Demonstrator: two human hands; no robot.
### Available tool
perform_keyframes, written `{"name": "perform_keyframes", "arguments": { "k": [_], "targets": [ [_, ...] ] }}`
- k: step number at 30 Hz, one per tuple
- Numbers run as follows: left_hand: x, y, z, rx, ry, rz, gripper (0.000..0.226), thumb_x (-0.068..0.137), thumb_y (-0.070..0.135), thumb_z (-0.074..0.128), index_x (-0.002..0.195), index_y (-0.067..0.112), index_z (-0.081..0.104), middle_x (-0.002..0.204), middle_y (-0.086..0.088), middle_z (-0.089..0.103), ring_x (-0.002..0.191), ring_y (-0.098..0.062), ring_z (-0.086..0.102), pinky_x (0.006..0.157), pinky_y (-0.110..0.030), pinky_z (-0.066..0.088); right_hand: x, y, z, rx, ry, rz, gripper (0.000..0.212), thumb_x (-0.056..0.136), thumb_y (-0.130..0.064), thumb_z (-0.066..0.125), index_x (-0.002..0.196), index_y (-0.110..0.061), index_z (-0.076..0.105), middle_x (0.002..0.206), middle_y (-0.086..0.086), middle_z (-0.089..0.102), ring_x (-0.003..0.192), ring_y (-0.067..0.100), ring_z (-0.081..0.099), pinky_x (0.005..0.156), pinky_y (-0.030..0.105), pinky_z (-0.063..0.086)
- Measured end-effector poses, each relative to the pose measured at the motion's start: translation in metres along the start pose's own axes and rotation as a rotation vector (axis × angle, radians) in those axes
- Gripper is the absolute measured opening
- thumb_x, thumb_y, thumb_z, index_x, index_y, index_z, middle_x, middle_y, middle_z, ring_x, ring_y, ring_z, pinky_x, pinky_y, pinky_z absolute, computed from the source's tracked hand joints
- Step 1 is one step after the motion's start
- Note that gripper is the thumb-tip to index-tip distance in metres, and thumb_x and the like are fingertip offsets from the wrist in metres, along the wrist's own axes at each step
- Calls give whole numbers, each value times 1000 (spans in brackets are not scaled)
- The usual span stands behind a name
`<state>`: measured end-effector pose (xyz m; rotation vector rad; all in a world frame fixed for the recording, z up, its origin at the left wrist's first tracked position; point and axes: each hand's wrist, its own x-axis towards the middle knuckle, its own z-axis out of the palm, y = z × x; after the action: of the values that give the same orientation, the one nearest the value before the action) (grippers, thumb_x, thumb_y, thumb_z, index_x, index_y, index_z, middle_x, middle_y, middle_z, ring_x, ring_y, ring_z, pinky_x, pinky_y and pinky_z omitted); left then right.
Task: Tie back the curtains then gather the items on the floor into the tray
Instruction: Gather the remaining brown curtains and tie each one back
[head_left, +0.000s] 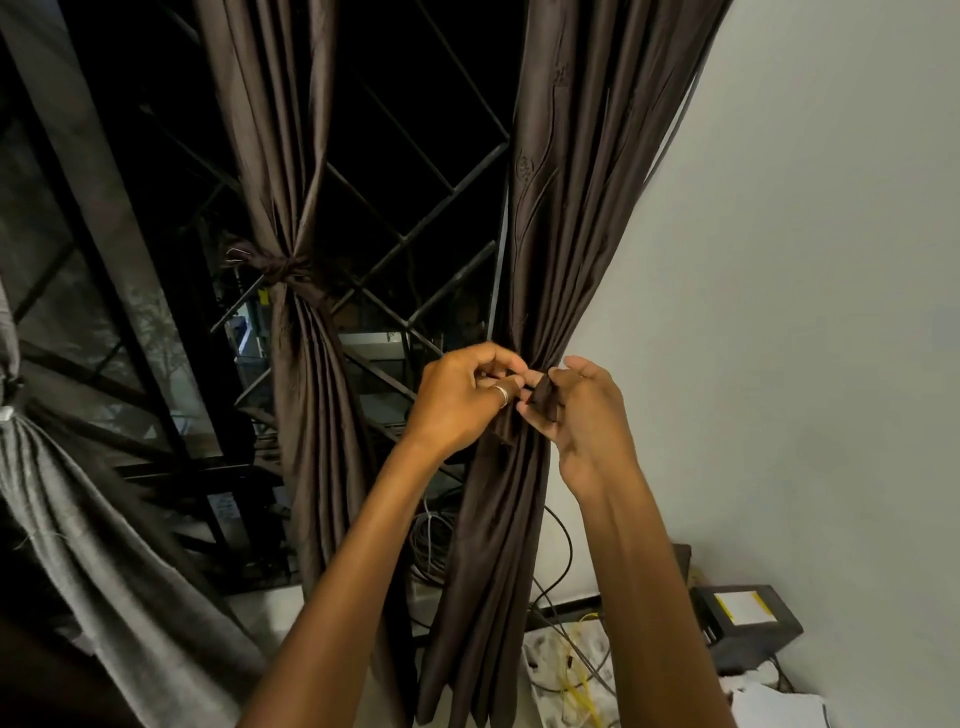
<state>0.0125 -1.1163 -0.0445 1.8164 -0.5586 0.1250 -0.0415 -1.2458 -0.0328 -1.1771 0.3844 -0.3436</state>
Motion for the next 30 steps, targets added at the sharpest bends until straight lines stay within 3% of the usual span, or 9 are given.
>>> {"name": "perform_keyframes", "arguments": {
  "k": [4,7,9,12,15,19,23,26,30],
  "targets": [
    [-9,-4,-4,-5,-51,18,28,96,8,62,106,30,77,111,10,71,98,-1,70,93,-29,58,-7,5,1,-32,-15,-37,22,103,-7,46,118,-12,63,95,8,74,94,21,72,89,35,60],
    [-12,-2,-1,-52,-46,-35,19,99,29,61,107,27,79,112,10,68,104,-5,67,94,-35,58,-11,9,3,-19,-43,-66,26,105,-13,45,121,-14,65,105,10,76,98,21,74,82,29,57],
    [-14,2,0,-19,-56,-22,26,98,45,60,100,27,79,106,8,67,100,-2,66,89,-26,56,-15,12,5,-18,-69,-72,27,105,-18,44,123,-17,65,111,9,76,103,19,74,87,30,57],
    [-16,7,-1,62,-62,33,26,96,44,62,104,27,79,107,11,68,101,3,63,83,-6,47,-18,18,7,-25,-99,-95,32,103,-21,44,130,-17,62,119,8,74,113,19,70,106,40,51],
    [-14,6,-3,165,-6,81,19,97,32,64,107,25,79,101,6,70,95,-2,64,80,-14,50,-20,22,6,-101,-125,-141,40,98,-17,45,136,-20,58,125,9,70,119,20,66,110,42,48],
    [-13,8,-6,146,6,43,18,99,28,62,105,24,79,90,4,68,83,-5,65,69,-18,50,-27,30,-1,-350,-173,-281,55,98,-7,54,148,-26,44,132,-4,65,120,4,62,103,24,52],
    [-10,12,-8,142,-42,29,19,99,28,62,97,22,80,88,1,71,82,-9,69,78,-35,59,-30,48,-2,-655,-31,-547,68,93,-15,71,152,-24,38,119,-20,61,111,-12,57,92,1,42],
    [-9,14,-7,221,-52,57,24,100,31,60,88,21,78,79,1,69,73,-12,67,70,-39,57,-32,55,-2,-687,117,-646,57,97,-12,65,149,-19,43,104,-15,65,97,-1,64,81,1,43],
    [-9,13,-7,359,-19,129,23,100,35,58,96,23,76,93,6,61,84,-8,60,71,-24,45,-34,58,-4,-726,216,-734,31,99,-13,62,128,-20,59,100,-18,67,90,5,67,76,2,43]
  ]
}}
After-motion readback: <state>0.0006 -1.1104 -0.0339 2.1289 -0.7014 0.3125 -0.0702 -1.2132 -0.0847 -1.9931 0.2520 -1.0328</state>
